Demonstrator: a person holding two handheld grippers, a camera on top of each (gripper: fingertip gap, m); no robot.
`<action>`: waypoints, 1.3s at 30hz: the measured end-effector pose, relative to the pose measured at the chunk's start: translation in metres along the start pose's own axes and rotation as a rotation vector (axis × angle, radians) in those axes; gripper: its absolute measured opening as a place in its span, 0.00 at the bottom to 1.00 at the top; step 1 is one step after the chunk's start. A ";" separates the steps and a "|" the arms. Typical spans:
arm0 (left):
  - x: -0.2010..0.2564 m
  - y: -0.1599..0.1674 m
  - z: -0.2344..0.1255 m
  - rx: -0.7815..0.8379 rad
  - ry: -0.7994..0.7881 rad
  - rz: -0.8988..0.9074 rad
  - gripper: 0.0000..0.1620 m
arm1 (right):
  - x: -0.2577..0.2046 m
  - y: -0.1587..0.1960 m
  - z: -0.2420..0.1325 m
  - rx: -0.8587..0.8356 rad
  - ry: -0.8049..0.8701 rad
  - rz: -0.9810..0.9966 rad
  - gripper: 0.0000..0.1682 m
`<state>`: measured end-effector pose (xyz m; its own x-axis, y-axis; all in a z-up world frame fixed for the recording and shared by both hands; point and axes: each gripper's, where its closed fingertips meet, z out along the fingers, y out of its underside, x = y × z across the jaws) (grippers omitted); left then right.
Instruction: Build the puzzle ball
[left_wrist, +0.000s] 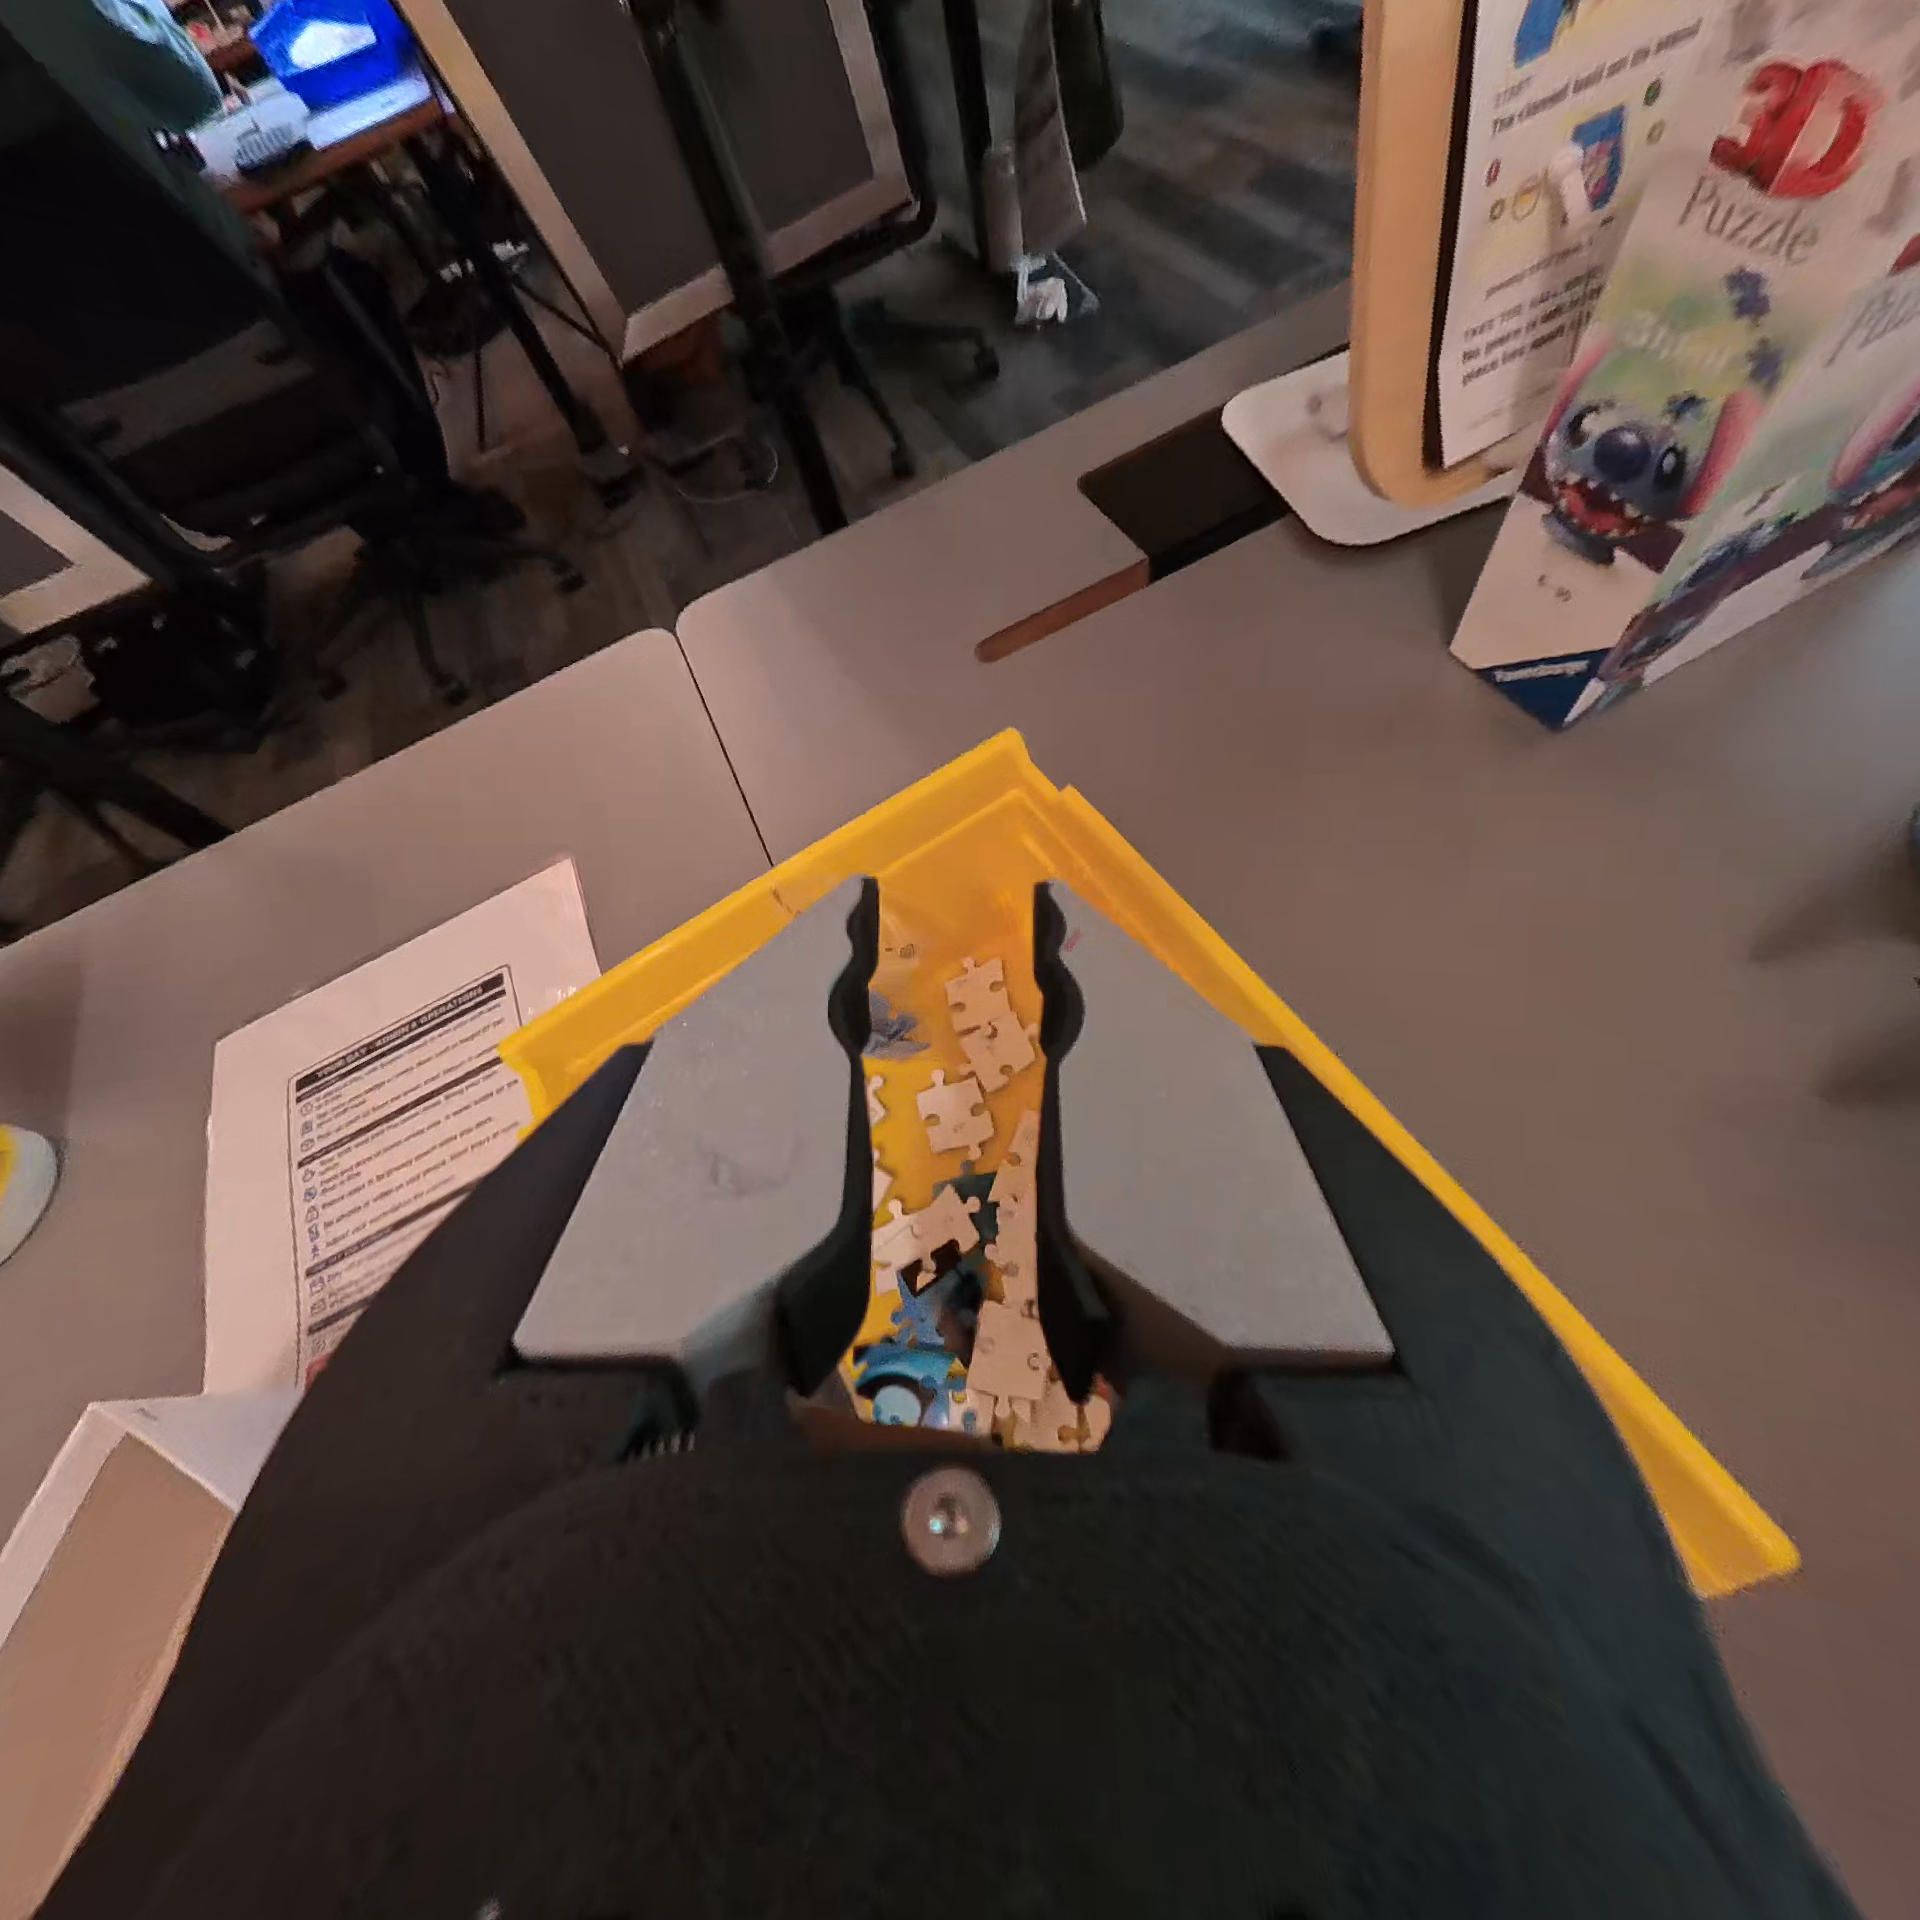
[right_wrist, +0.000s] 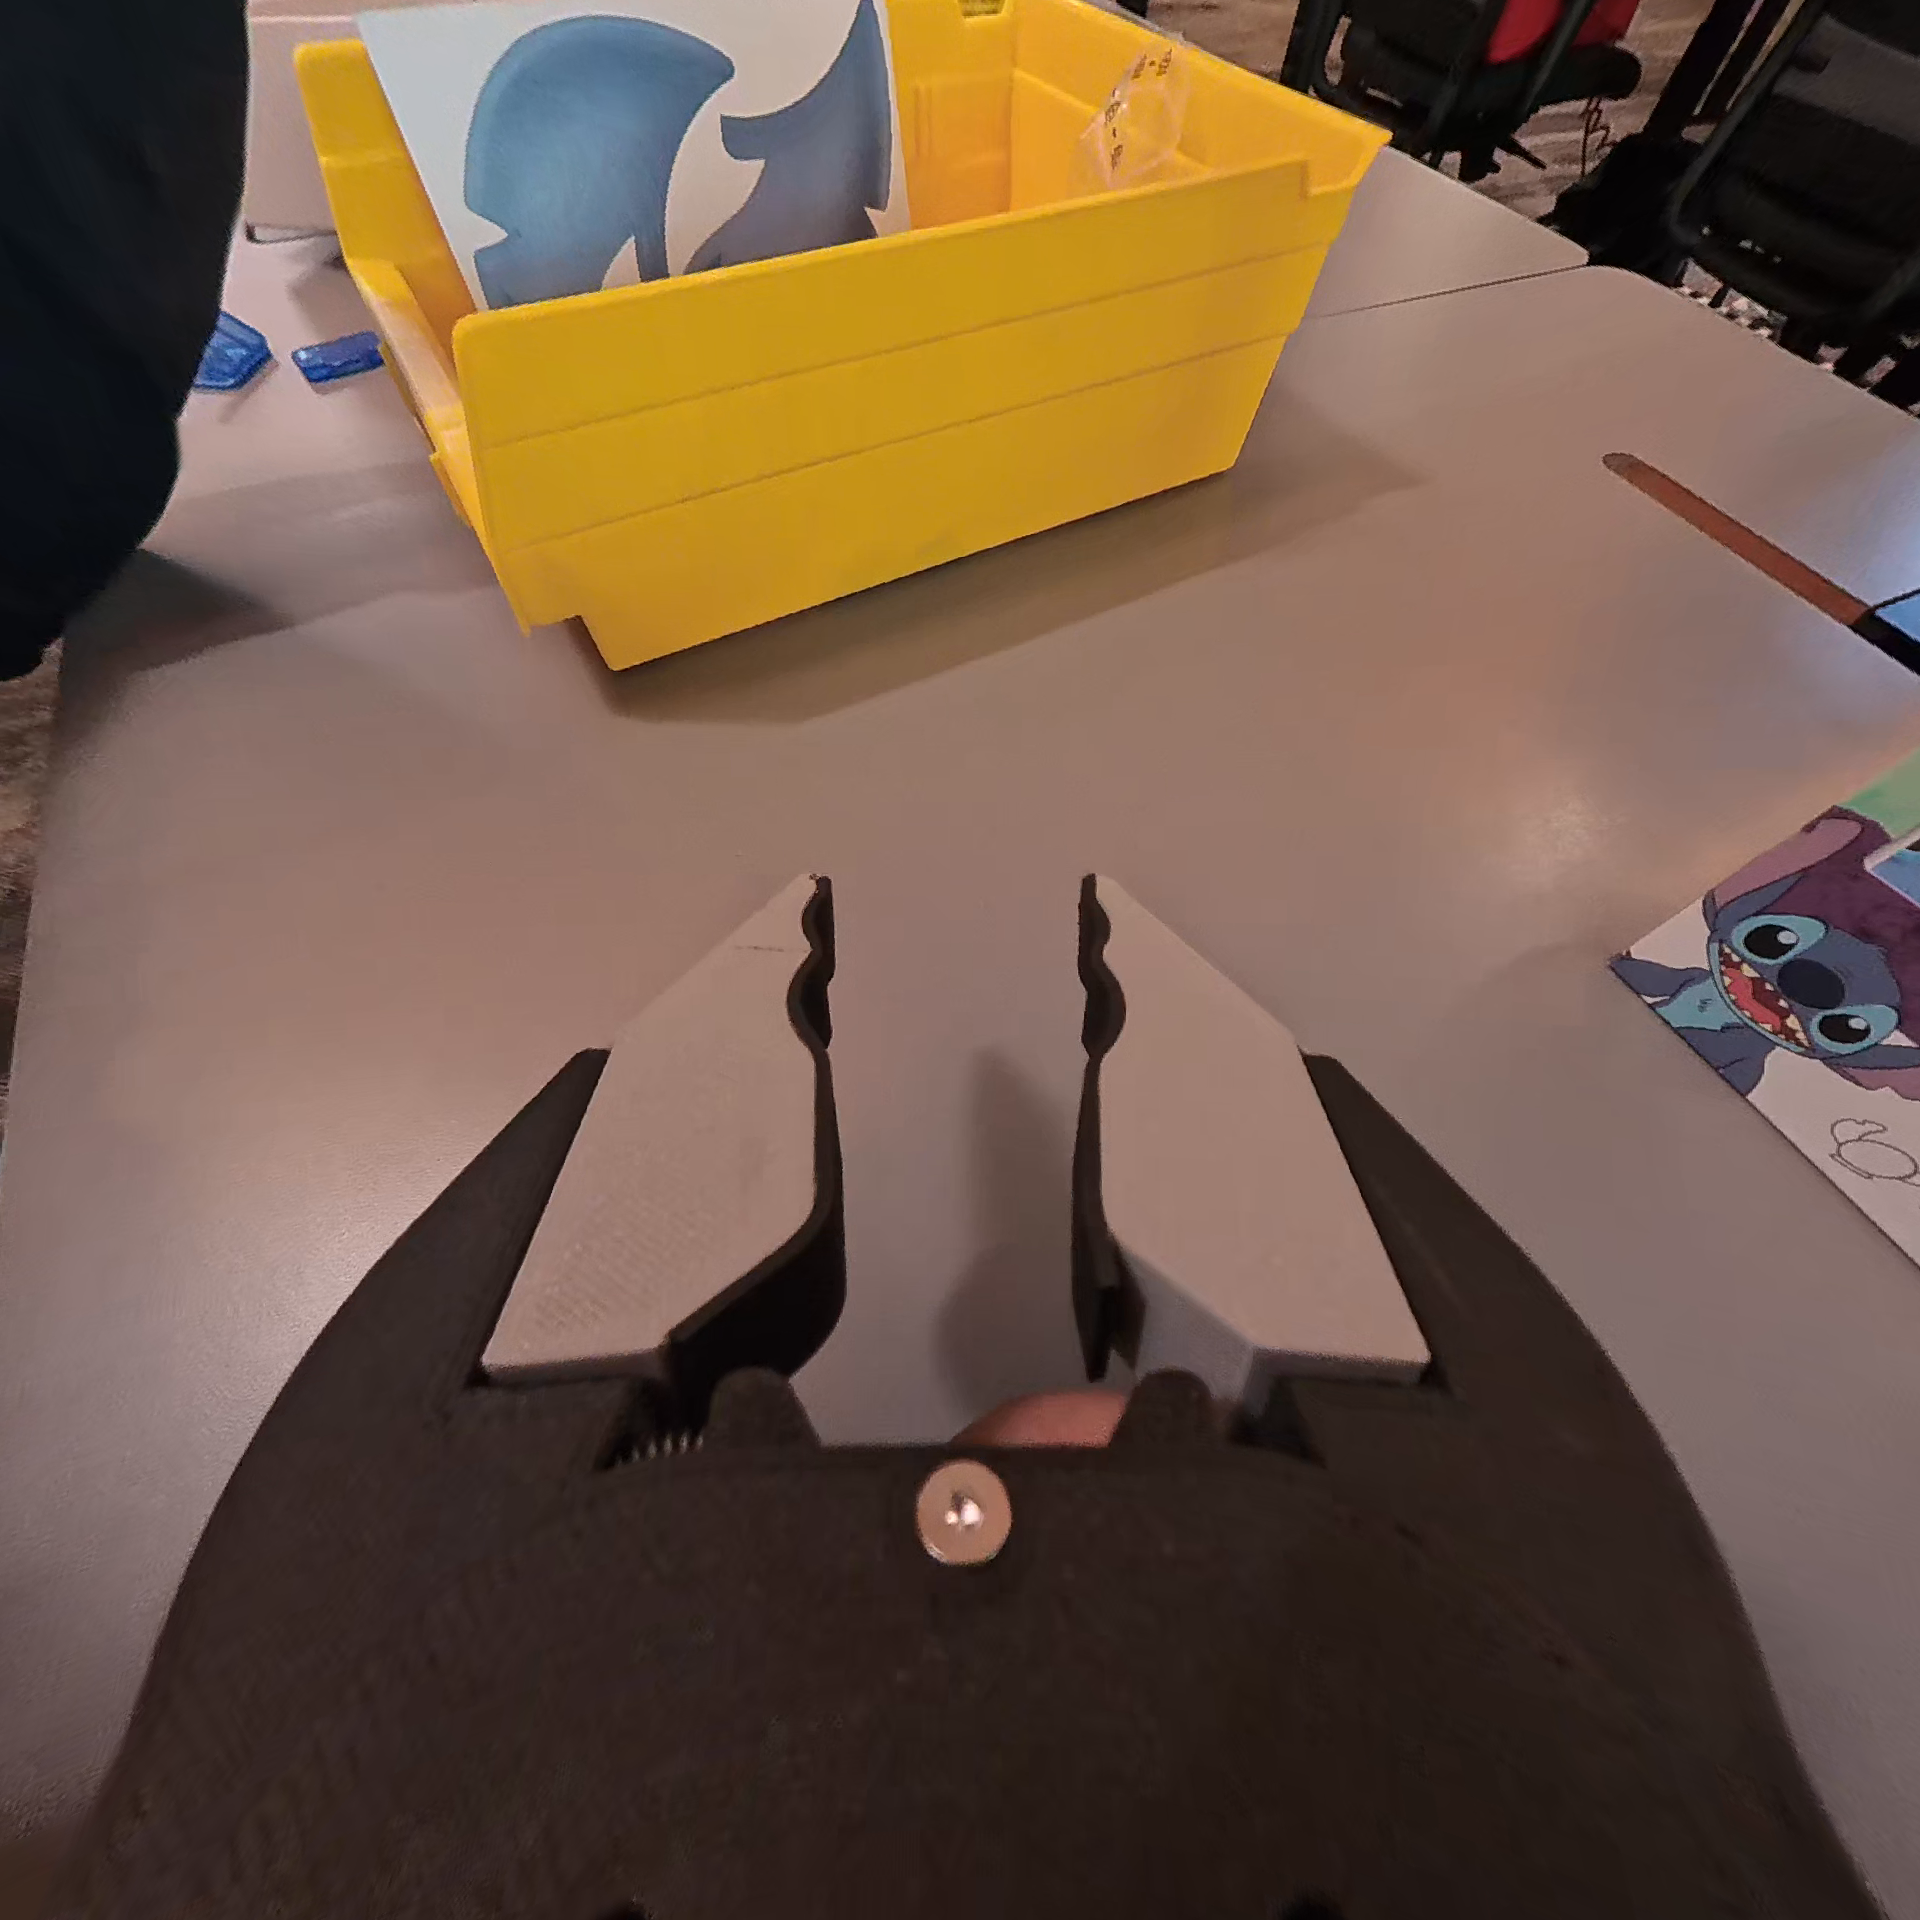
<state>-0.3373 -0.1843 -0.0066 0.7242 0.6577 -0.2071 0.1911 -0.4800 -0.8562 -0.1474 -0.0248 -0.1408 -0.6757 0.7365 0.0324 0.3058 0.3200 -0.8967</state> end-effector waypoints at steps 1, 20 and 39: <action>0.001 0.004 0.002 -0.023 -0.008 0.008 0.18 | 0.000 0.001 0.000 0.001 0.000 0.007 0.26; 0.037 -0.017 0.009 0.110 -0.034 0.027 0.20 | -0.016 0.005 -0.015 -0.020 0.000 -0.102 0.27; 0.040 -0.001 0.030 0.088 -0.073 0.020 0.18 | -0.010 0.029 -0.029 -0.058 -0.033 -0.062 0.28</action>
<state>-0.3285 -0.1398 -0.0282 0.6765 0.6907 -0.2556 0.1158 -0.4425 -0.8892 -0.1128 -0.0055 -0.1545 -0.7158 0.6946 0.0717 0.3003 0.3989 -0.8664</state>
